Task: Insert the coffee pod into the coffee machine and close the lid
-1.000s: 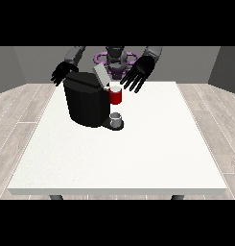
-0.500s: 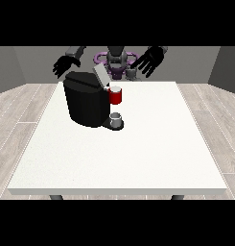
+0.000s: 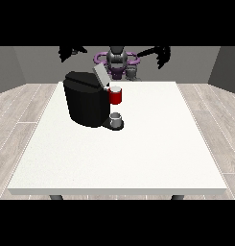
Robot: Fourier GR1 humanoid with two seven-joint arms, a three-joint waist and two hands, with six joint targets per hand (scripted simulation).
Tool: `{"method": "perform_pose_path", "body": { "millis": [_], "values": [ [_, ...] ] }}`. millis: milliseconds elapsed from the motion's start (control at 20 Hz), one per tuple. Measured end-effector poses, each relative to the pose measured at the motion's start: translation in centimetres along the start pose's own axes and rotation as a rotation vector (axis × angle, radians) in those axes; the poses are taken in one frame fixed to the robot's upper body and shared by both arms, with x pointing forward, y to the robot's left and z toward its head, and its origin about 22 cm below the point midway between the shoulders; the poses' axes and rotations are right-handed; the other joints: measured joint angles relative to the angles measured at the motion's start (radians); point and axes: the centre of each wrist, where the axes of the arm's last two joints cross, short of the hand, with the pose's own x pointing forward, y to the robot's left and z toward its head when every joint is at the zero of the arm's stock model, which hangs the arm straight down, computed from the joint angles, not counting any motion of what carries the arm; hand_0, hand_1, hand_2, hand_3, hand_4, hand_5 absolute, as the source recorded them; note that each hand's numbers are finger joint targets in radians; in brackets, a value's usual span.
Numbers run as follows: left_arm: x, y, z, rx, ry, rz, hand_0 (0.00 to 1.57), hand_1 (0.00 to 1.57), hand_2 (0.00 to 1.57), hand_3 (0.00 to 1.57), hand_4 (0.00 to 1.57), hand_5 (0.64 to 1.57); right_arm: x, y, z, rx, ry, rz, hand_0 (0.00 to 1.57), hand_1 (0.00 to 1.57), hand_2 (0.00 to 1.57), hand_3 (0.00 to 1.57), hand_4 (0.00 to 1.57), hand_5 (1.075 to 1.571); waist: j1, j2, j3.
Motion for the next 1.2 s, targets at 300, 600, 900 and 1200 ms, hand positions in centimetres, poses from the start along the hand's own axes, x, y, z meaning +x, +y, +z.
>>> {"method": "perform_pose_path", "body": {
  "millis": [300,600,900,1200],
  "values": [
    [-2.8,-1.3,2.0,0.015,0.029,0.135,0.00,0.00,0.00,0.00,0.00,1.571,2.7,-0.1,-1.2,0.074,-0.037,0.004,0.00,0.00,0.00,0.00,0.00,1.571,0.055,-0.026,0.0003],
    [-3.8,-2.6,3.3,-0.018,0.029,0.241,0.00,0.00,0.00,0.00,0.14,1.571,2.9,0.3,-1.9,0.116,-0.034,0.053,0.00,0.00,0.00,0.00,0.24,1.571,0.138,-0.042,0.0008],
    [-4.3,-3.8,5.1,-0.014,0.011,0.289,0.00,0.00,0.00,0.00,0.20,1.571,3.7,1.4,-3.1,0.152,-0.045,0.088,0.00,0.00,0.00,0.00,0.00,1.571,0.174,-0.016,0.0008],
    [-3.1,-3.3,6.2,-0.004,-0.038,0.301,0.00,0.00,0.00,0.00,0.00,1.571,3.0,1.5,-4.2,0.157,-0.058,0.064,0.00,0.00,0.00,0.00,0.00,1.571,0.194,0.045,0.0008]
  ]
}}
